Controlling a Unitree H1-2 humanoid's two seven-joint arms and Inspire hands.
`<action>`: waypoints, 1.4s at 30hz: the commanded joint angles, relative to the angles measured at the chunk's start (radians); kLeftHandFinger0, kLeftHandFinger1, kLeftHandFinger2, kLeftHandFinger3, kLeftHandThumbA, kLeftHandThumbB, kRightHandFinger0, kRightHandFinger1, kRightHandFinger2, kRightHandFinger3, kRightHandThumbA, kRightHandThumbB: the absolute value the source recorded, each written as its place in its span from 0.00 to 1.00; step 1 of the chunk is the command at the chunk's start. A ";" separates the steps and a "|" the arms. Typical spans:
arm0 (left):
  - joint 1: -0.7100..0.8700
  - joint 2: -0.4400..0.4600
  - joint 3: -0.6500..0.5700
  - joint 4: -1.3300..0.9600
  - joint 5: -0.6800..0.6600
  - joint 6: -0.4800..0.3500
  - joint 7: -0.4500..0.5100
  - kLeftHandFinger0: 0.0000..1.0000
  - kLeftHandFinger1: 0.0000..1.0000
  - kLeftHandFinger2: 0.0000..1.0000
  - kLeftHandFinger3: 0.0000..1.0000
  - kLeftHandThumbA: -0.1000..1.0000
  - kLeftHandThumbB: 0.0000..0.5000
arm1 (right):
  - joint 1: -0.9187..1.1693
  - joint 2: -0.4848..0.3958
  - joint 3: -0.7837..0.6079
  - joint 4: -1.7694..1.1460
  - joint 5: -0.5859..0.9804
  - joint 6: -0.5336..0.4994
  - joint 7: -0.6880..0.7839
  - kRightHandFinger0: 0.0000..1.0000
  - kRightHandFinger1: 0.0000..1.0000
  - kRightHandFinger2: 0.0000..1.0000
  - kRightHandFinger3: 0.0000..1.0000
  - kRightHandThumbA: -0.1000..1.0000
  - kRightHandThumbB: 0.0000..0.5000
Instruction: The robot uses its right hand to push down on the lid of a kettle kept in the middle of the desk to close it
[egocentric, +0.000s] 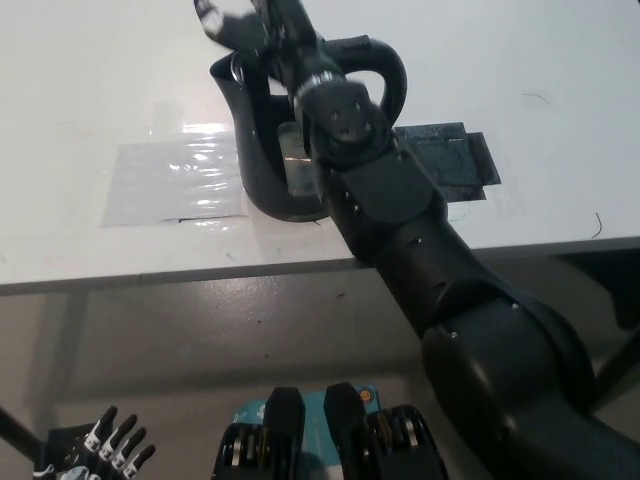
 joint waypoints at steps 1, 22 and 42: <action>0.000 0.015 -0.002 -0.031 -0.020 -0.020 -0.022 1.00 1.00 1.00 1.00 1.00 1.00 | -0.031 -0.029 -0.028 0.056 0.044 -0.099 0.014 1.00 1.00 1.00 1.00 0.61 0.23; -0.035 0.014 -0.007 -0.016 -0.002 -0.031 -0.016 1.00 1.00 1.00 1.00 1.00 0.99 | -0.086 -0.009 -0.055 0.105 0.071 -0.090 0.008 1.00 1.00 1.00 1.00 0.60 0.19; -0.049 0.026 -0.012 -0.056 -0.005 -0.019 -0.010 1.00 1.00 1.00 1.00 1.00 0.99 | 0.117 0.008 -0.029 0.225 0.048 -0.042 -0.056 1.00 1.00 1.00 1.00 0.72 0.22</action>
